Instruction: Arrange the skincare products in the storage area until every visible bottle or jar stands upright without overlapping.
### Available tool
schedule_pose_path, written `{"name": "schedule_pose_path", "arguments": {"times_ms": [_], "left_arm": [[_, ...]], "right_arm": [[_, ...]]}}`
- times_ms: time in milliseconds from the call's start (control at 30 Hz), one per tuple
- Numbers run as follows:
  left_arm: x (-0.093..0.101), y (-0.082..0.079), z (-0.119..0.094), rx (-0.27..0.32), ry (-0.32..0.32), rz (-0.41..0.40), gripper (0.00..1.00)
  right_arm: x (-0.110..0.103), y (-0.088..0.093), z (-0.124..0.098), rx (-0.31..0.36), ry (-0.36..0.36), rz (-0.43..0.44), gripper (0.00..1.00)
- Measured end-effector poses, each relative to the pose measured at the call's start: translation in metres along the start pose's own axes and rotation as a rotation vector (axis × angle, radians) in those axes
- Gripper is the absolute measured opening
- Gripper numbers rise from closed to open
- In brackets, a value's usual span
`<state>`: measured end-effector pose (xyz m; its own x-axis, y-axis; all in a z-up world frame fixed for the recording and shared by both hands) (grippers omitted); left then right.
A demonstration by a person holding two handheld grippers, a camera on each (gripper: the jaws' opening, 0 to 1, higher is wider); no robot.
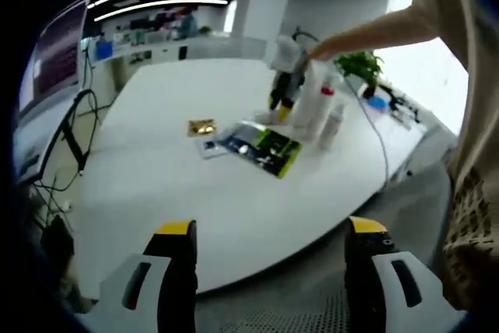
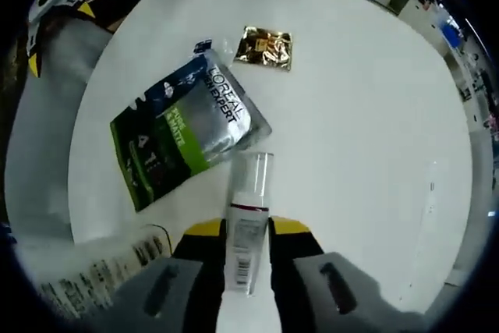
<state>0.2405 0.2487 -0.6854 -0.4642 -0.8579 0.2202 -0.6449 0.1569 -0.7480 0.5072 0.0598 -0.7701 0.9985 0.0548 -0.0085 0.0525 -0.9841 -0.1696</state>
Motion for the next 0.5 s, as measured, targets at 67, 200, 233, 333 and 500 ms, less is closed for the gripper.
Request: {"name": "schedule_pose_path", "arguments": {"times_ms": [67,200,233,333,500], "left_arm": [[0.0013,-0.0014,0.0001,0.0,0.0,0.0,0.75],[0.0016,-0.0016,0.0002,-0.001,0.001,-0.001,0.75],[0.0013,-0.0013,0.0002,-0.001,0.001,-0.001,0.75],[0.0015,-0.0007,0.0004,-0.004,0.001,-0.001,0.75],[0.0024,-0.0012,0.0008,-0.008,0.001,-0.002,0.74]], "right_arm": [[0.0002,0.0016,0.0027,-0.013,0.002,-0.005,0.21],[0.0025,0.0033,0.0054,-0.043,0.02,-0.023,0.21],[0.003,0.0041,0.0065,-0.047,0.023,-0.031,0.21],[0.0033,0.0047,0.0064,-0.059,0.019,-0.044,0.21],[0.0035,0.0061,0.0056,-0.055,0.002,-0.022,0.21]]}}
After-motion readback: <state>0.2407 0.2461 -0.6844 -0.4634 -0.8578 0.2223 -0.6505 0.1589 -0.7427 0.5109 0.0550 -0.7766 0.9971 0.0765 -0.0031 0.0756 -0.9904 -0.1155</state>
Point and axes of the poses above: the point that each gripper's makers call its tool centre point, and the gripper's own axes: z roughly forward along the fingers, x roughly to its right, y roughly out of its underside, the point moved 1 cm from there along -z, roughly backward along the fingers, and after that the axes turned 2 degrees about -x, right-handed, at the moved point
